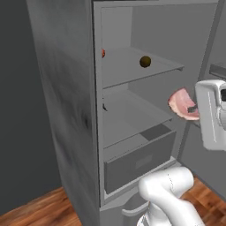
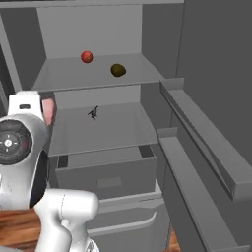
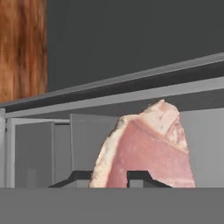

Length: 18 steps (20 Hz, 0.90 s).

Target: Transport the steak and avocado to the fridge. Place the steak on the rack containing meat and place the avocado on the rack containing the vegetable, ensuring meats and vegetables are on different racks.

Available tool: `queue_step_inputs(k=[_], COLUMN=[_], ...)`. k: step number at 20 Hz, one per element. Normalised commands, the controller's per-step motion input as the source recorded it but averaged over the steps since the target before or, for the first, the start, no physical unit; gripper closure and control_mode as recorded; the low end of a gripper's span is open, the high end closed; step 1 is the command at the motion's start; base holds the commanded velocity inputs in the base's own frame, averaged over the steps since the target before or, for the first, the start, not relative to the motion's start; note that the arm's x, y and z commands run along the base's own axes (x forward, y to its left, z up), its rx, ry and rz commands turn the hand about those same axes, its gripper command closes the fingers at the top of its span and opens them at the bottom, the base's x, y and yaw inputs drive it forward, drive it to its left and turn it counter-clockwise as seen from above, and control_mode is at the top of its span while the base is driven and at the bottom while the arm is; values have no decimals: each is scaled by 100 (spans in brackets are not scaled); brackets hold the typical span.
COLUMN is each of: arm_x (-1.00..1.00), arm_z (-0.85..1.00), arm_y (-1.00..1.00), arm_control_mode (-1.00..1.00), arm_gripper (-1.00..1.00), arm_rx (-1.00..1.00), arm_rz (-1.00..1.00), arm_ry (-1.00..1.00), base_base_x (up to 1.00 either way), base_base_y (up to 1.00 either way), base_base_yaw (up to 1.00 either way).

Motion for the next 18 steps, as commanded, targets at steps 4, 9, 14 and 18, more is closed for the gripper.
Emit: queue_step_inputs(k=[4, 9, 14, 18], arm_x=[100, 77, 68, 100], arm_z=[-97, -100, -100, -100], arm_y=[-1, 0, 0, 0], arm_control_mode=[-100, -100, -100, -100], arm_gripper=[100, 100, 100, 100], arm_rx=[0, 0, 0, 0], arm_rz=[0, 0, 0, 0], arm_ry=[1, 5, 3, 6], base_base_x=[0, 0, 0, 0], base_base_y=[0, 0, 0, 0], base_base_yaw=[0, 0, 0, 0])
